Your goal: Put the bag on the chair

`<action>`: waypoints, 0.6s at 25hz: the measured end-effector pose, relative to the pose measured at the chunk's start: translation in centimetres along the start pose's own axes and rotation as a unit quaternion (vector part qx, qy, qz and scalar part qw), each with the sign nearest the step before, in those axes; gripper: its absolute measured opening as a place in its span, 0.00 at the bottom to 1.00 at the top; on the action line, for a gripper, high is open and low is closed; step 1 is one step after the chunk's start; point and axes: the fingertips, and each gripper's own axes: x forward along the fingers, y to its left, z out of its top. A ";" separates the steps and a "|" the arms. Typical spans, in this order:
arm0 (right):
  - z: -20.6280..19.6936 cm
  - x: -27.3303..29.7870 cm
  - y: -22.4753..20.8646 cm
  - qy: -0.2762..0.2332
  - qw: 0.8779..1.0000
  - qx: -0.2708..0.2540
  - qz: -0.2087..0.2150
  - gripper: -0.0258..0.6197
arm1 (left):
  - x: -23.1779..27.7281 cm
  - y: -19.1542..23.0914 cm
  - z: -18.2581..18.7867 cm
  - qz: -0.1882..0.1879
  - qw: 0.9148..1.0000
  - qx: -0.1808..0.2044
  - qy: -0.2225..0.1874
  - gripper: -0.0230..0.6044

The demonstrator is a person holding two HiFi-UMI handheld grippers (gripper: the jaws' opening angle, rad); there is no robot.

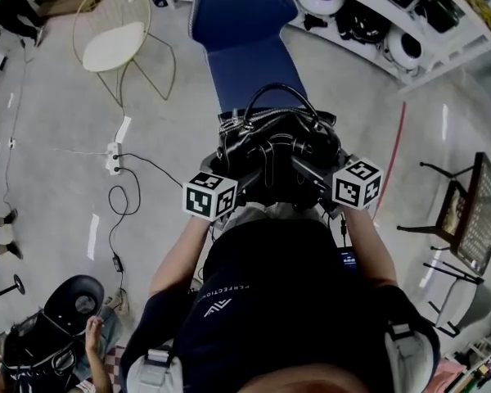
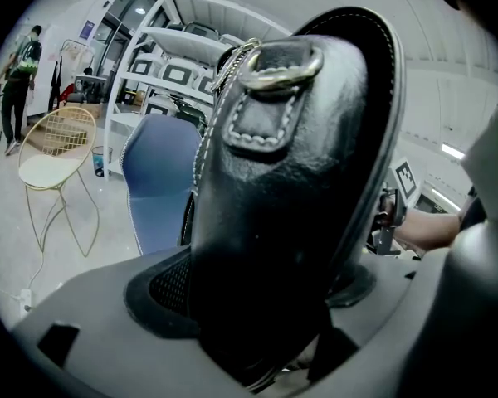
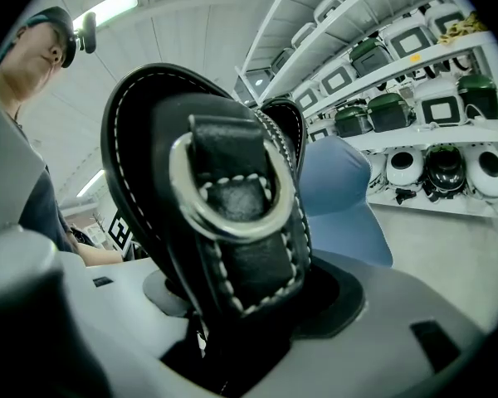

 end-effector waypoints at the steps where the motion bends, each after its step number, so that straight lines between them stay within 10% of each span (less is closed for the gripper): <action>1: 0.2 0.1 -0.2 0.001 1.000 -0.002 0.000 0.49 | 0.2 0.1 0.2 0.001 1.000 -0.002 -0.001 0.69; 15: 4.2 1.8 -6.2 0.024 0.999 -0.017 0.034 0.49 | 5.1 1.8 4.2 0.034 0.999 -0.030 -0.005 0.69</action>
